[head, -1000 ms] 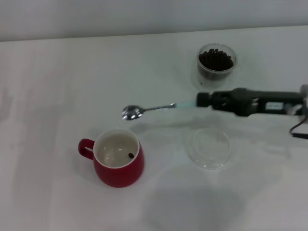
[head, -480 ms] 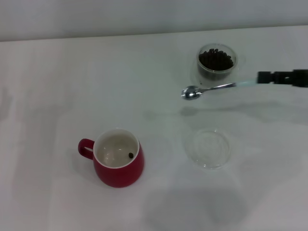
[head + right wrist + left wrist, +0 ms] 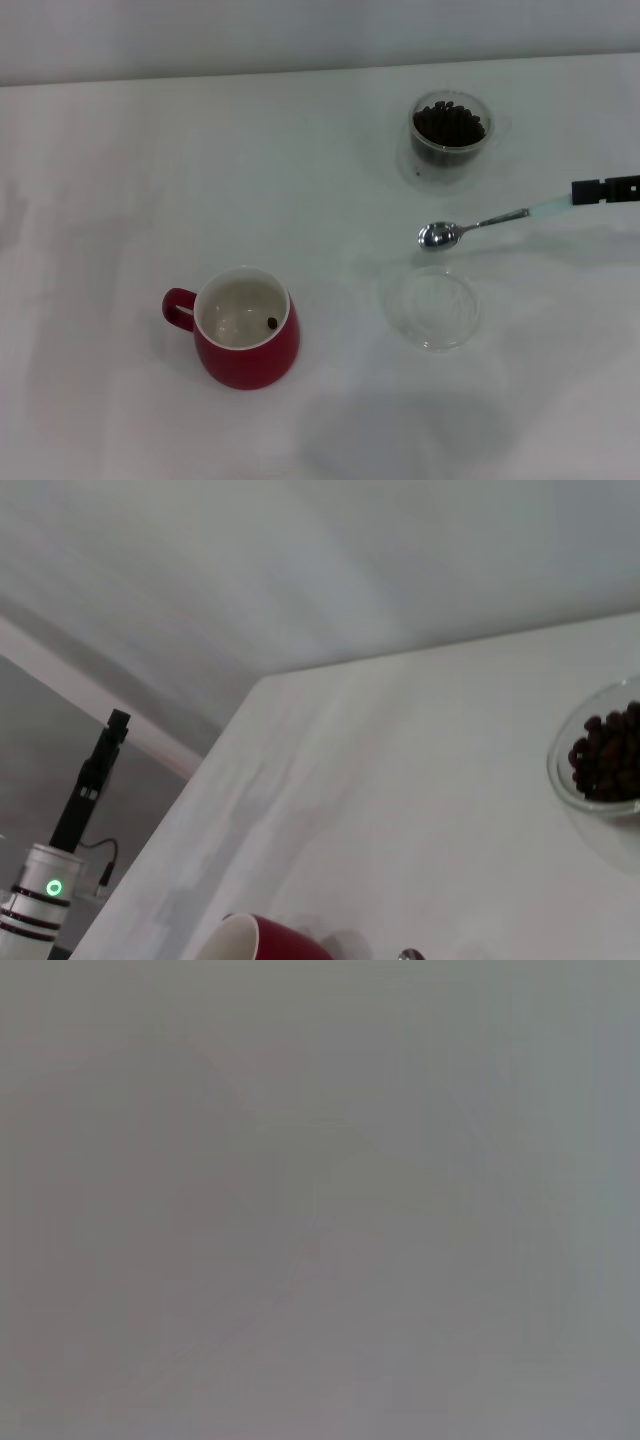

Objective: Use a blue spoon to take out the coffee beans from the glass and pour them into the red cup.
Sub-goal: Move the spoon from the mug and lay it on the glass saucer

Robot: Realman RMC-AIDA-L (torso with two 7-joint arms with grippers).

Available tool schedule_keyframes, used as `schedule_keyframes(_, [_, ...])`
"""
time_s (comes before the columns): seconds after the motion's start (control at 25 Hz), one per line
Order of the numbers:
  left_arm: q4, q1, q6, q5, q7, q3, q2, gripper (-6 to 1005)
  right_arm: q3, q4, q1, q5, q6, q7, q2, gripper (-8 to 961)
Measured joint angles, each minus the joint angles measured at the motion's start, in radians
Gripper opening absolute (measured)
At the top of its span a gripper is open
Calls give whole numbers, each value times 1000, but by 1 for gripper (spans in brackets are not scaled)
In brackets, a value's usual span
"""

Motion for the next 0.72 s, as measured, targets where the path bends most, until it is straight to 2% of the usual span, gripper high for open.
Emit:
schedule_keyframes(0.08, [0,0,0,0,0,0,0,893,0,-1,-3,-6,0,17,8,147])
schedule_keyframes(0.32, [1,0,0,0,0,0,-1,893,1,-1,-9,-39,29,20,13,147])
schedule_keyframes(0.72, [2,2,0,0,0,0,-2,894,-1,-5,-1,-119,103,9,51,147])
